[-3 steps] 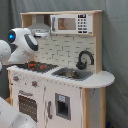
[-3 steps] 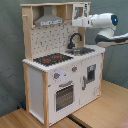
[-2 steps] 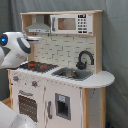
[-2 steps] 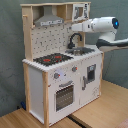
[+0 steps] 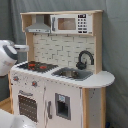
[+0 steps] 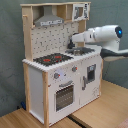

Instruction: Play with the kitchen

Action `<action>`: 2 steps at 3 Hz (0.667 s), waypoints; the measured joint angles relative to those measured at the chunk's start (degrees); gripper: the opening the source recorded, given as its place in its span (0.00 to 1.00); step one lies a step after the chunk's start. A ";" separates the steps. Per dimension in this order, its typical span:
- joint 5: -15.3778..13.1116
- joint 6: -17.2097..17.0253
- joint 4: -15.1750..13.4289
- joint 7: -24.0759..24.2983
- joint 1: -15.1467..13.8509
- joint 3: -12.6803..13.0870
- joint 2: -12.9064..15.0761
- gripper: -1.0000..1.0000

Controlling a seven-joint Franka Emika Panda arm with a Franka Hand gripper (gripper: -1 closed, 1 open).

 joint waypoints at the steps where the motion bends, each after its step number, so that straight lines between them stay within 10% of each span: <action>1: 1.25 -2.29 -2.02 2.49 2.91 2.62 -3.62 1.00; 2: 2.58 -4.73 -4.15 5.19 5.95 5.37 -7.42 1.00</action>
